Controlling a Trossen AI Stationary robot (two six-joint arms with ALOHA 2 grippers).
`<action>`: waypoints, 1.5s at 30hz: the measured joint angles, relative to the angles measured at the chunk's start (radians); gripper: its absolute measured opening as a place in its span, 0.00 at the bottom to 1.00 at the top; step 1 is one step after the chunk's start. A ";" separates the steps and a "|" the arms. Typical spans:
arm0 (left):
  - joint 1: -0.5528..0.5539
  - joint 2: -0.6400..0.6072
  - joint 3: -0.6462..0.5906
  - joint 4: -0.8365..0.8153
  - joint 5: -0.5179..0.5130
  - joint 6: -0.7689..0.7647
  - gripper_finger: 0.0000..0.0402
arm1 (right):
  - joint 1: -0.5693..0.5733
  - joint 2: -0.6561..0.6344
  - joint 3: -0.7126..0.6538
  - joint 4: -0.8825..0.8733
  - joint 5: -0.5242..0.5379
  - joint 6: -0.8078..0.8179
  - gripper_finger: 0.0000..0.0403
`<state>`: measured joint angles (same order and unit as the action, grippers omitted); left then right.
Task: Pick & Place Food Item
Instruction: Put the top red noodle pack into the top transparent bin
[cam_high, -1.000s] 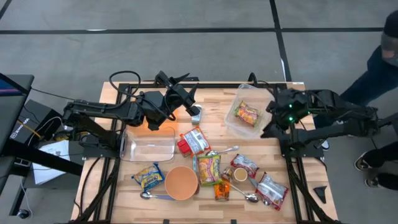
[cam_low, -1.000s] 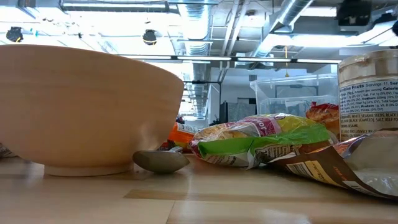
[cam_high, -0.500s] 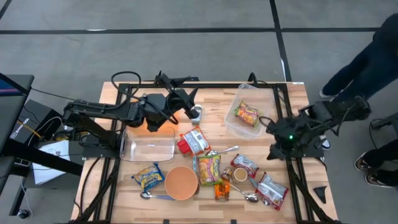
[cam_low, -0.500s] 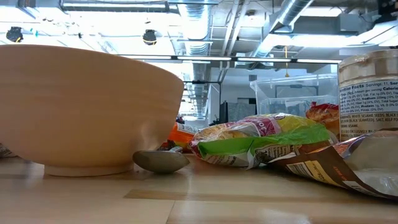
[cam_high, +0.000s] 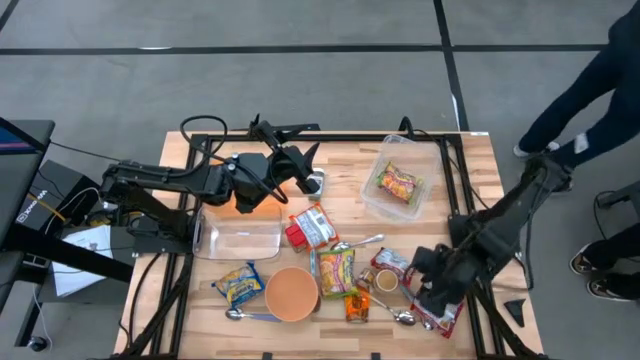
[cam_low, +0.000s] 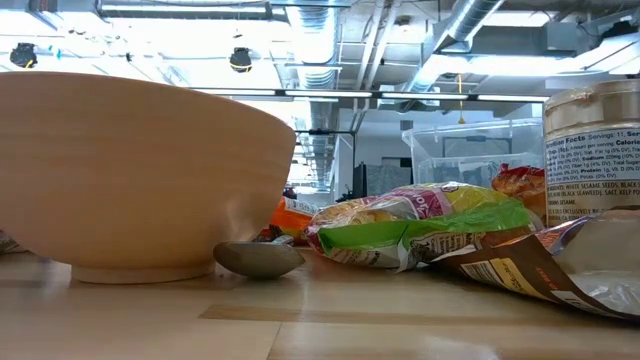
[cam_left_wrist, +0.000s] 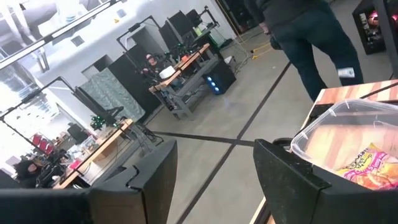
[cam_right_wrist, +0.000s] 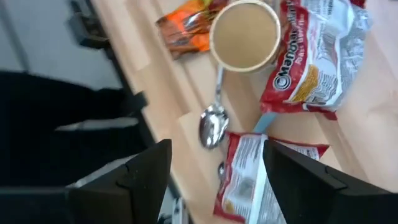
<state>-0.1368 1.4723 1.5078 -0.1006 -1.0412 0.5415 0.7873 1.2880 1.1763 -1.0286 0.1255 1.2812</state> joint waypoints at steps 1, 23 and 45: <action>0.000 0.000 0.000 -0.008 0.000 0.000 0.51 | 0.015 0.022 0.000 0.005 0.029 0.017 0.62; -0.034 -0.019 0.000 -0.091 0.072 0.000 0.51 | 0.051 0.350 0.000 -0.075 0.269 -0.007 0.62; -0.029 -0.060 0.000 -0.094 0.088 0.000 0.51 | 0.019 0.465 -0.001 -0.131 0.332 -0.009 0.61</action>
<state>-0.1659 1.4124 1.5078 -0.1944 -0.9527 0.5411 0.8064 1.7531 1.1755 -1.1600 0.4571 1.2724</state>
